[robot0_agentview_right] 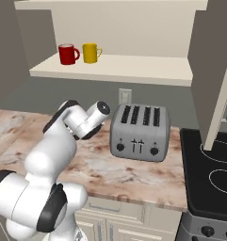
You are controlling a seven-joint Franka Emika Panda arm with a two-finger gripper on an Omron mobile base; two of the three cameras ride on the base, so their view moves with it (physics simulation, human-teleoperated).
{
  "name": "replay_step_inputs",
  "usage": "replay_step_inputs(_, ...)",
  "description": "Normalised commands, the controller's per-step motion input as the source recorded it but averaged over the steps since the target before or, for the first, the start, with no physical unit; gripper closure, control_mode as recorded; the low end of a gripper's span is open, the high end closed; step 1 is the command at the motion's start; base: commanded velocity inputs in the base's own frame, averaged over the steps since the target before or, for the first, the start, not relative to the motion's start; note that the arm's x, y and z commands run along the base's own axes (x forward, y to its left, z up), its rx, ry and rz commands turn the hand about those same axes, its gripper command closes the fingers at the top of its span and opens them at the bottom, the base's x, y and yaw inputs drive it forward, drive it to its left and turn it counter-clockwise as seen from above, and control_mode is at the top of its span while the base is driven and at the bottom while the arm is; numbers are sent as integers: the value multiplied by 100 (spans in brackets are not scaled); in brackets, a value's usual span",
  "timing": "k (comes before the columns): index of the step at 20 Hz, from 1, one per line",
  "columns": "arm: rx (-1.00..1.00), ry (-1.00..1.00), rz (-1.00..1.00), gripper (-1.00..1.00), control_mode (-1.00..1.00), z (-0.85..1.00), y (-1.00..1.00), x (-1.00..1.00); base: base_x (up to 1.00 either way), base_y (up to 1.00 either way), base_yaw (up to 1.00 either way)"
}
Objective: Pick the mug on the counter and place it in the cabinet with the handle facing the right, like the mugs already inside.
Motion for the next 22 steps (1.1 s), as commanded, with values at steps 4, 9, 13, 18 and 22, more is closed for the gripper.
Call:
replay_step_inputs(4,-7,-4,30,100,-100,46,0,-10,0,0,0)
replay_step_inputs(9,-6,0,29,100,-100,41,8,-18,0,0,0)
replay_step_inputs(13,-4,-6,26,100,-100,40,11,-35,0,0,0)
replay_step_inputs(18,0,-13,20,100,-100,55,7,-30,0,0,0)
replay_step_inputs(22,4,-8,10,100,-100,65,0,-18,0,0,0)
